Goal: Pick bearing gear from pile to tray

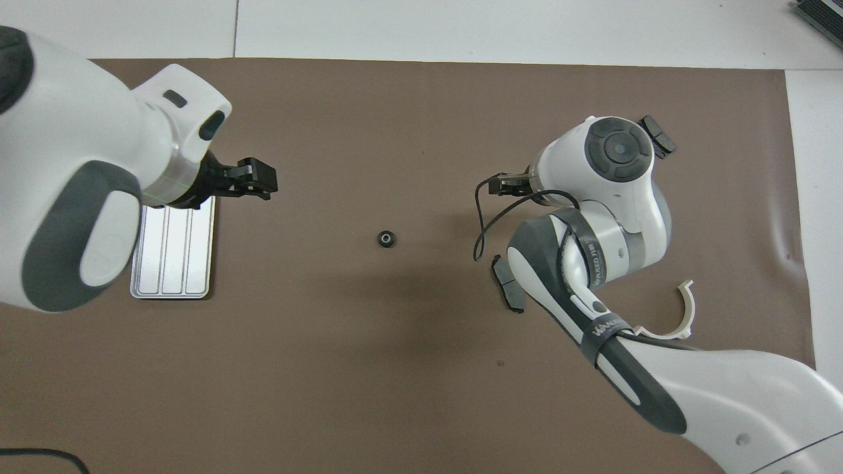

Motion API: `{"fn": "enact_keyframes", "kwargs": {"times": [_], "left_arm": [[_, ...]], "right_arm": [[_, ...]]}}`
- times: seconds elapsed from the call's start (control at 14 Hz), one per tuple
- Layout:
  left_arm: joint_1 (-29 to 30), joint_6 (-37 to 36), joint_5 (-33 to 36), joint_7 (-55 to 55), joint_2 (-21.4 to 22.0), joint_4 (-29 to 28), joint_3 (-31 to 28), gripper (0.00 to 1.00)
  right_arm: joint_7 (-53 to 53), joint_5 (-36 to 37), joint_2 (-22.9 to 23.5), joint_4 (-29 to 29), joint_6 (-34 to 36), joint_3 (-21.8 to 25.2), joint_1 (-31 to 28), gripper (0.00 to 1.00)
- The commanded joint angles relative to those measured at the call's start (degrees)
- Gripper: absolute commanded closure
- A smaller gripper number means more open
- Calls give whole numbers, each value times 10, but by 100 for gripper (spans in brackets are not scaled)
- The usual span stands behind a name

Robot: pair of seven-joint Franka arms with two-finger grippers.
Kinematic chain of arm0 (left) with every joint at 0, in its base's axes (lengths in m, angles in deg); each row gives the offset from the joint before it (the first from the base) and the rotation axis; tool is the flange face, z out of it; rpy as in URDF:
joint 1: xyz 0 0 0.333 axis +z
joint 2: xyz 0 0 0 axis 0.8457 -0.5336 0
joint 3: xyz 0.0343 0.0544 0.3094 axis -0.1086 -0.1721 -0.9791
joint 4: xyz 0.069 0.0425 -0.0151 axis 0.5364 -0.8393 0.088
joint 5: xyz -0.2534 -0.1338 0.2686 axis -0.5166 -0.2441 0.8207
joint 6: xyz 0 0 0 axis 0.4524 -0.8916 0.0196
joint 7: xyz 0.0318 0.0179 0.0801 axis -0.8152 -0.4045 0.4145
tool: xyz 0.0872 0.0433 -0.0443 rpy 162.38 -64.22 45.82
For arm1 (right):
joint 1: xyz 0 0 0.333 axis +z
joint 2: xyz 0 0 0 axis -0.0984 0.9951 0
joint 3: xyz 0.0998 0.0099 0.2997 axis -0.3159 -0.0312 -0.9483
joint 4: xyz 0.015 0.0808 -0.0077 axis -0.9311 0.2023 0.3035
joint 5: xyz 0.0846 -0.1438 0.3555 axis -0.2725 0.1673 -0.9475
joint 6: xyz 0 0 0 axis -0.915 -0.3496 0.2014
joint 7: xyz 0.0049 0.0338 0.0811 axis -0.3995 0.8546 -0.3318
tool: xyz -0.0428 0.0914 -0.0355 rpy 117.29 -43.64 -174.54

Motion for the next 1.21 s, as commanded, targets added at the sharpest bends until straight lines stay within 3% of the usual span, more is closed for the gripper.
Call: {"fn": "enact_keyframes", "kwargs": {"times": [0.0, 0.14, 0.43, 1.0, 1.14], "left_arm": [[-51, 69, 6, 88, -24, -28, -8, 0], [-85, 129, 7, 125, -29, -70, -9, 0], [-133, 215, 14, 140, -106, -82, -10, 0], [-149, 336, 14, 124, -125, -158, -9, 0], [-149, 345, 14, 113, -127, -165, -9, 0]], "right_arm": [[-86, -17, -20, 40, -20, -10, -56, 0], [-142, -18, -19, 47, -20, -10, -91, 0], [-183, -18, -9, 60, -20, -9, -143, 0], [-206, -21, 42, 63, -82, -9, -174, 0], [-205, -21, 41, 65, -76, -9, -174, 6]]}}
